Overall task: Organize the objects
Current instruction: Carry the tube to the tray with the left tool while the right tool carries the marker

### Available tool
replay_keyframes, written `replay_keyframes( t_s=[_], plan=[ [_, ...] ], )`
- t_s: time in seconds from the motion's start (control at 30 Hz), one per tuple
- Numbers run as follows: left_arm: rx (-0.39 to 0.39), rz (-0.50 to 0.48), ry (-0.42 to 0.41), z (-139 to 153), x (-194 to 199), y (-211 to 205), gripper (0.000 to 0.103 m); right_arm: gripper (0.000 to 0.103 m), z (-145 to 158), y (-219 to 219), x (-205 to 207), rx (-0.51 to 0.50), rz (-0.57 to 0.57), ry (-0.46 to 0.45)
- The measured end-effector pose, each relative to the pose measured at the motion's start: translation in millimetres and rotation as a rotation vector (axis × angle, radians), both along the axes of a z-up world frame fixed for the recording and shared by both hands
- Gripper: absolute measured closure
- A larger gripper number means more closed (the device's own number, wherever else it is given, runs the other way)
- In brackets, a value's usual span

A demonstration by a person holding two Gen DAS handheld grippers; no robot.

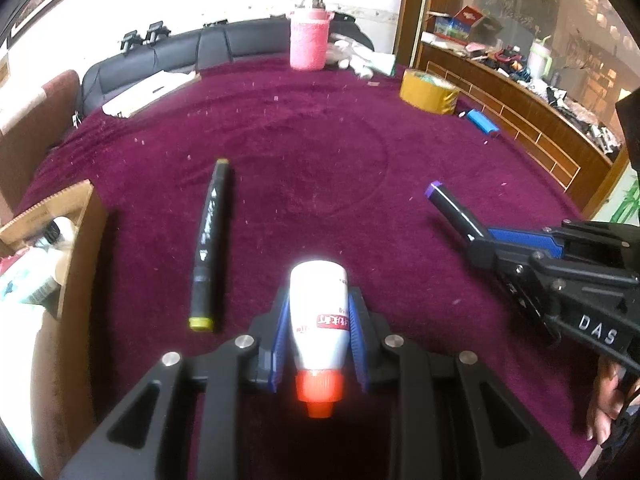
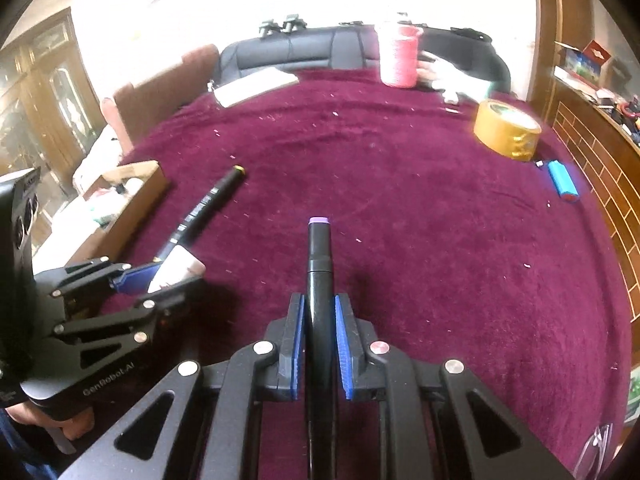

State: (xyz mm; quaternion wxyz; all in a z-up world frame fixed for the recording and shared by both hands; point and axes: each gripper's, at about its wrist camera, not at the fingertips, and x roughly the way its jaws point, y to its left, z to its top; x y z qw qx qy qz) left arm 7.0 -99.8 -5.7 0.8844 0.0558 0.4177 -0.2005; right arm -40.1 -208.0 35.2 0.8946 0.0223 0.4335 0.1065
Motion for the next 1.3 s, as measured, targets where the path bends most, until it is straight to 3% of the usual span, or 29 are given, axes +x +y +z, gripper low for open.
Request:
replay_keyframes(
  t_s=[0.27,0.43,0.53,0.63,1.03,1.3],
  plan=[
    [-0.066,0.03,-0.031,25.7,-16.4,23.4,0.077,0.087,23.3,32.1,-1.9,0.029,0.06,-0.014],
    [-0.119,0.074,-0.081,51.1,-29.0,55.7,0.077,0.086,37.0,59.8,3.3,0.062,0.119,0.0],
    [-0.147,0.115,-0.112,64.5,-35.8,80.5,0.077,0.086,42.4,79.1,10.4,0.152,0.175,0.038],
    [-0.165,0.162,-0.137,73.2,-41.6,108.1,0.077,0.086,43.3,107.5,17.8,0.168,0.223,0.058],
    [-0.2,0.419,-0.148,66.6,-52.3,227.3,0.077,0.086,47.5,222.1,39.8,0.168,0.402,0.083],
    [-0.121,0.504,-0.183,51.3,-55.9,246.4,0.077,0.086,43.6,274.7,50.7,0.139,0.442,0.093]
  ],
)
